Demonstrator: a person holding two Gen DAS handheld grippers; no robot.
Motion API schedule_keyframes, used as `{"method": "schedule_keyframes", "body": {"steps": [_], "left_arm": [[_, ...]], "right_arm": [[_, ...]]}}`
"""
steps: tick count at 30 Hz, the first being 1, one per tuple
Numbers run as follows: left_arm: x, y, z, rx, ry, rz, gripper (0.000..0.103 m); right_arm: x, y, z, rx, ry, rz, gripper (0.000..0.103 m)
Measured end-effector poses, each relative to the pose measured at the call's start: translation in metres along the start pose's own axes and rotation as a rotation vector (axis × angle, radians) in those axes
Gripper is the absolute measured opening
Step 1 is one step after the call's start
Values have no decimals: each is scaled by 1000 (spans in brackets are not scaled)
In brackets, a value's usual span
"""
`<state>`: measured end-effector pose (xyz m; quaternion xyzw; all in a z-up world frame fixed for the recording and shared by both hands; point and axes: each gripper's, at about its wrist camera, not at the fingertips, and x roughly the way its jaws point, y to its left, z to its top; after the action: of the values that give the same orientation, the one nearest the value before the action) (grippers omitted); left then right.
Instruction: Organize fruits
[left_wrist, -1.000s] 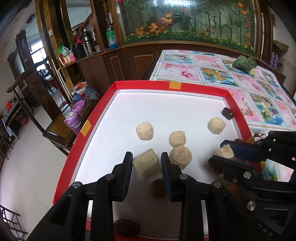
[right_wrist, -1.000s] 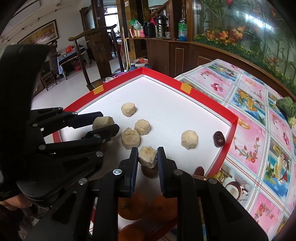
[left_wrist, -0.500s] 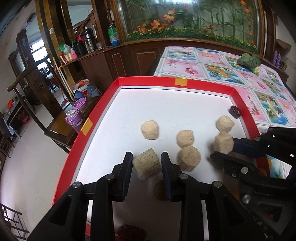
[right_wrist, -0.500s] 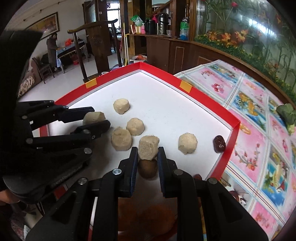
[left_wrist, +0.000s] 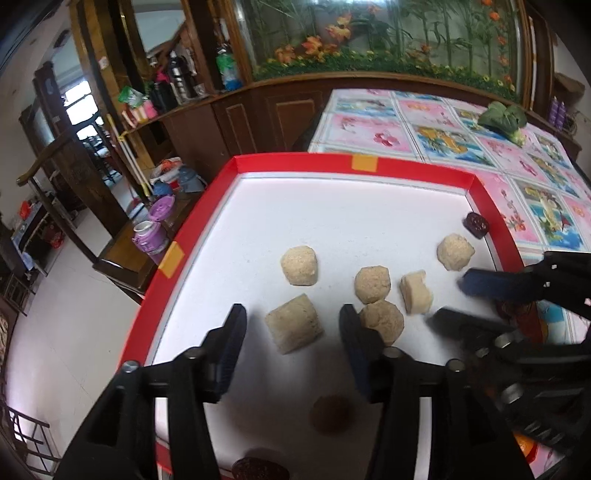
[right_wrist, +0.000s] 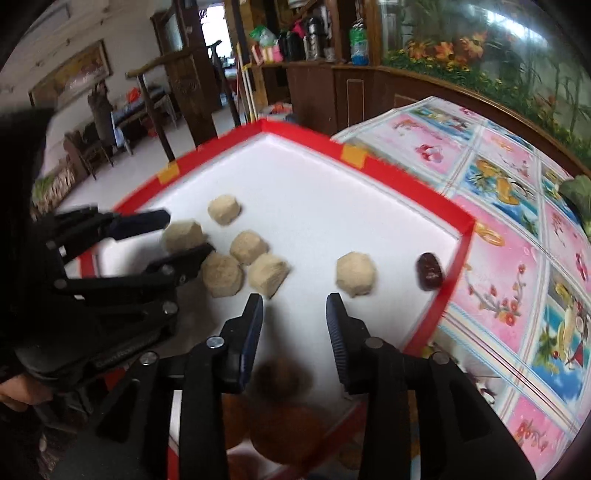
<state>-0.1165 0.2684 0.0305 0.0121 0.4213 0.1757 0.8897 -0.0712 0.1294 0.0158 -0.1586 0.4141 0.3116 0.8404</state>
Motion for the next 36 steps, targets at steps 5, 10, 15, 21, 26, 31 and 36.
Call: {"method": "schedule_keyframes", "body": {"steps": [5,10,15,21,26,31,36], "left_arm": [[-22,-1,2,-29,-75,33,63],[-63,-1,6,-93,-198,70,79],[-101,-8,9,-114,-289,113,87],[-151,-18,1,-146,-420,158,103],[-168,-27,3,-144,-414,159,103],[-182,-36,-1,-138,-404,166,103],[-193,-45,-5,-124,-414,183,103]], "right_arm": [[-34,-17,1,64,-106,5,46],[-75,-26,-4,98,-207,-40,53],[-115,-26,-12,120,-300,-55,66],[-149,-19,-26,115,-374,-69,81],[-174,-20,-41,150,-429,-54,90],[-197,-22,-55,157,-497,-65,103],[-214,-19,-64,154,-566,-87,103]]}}
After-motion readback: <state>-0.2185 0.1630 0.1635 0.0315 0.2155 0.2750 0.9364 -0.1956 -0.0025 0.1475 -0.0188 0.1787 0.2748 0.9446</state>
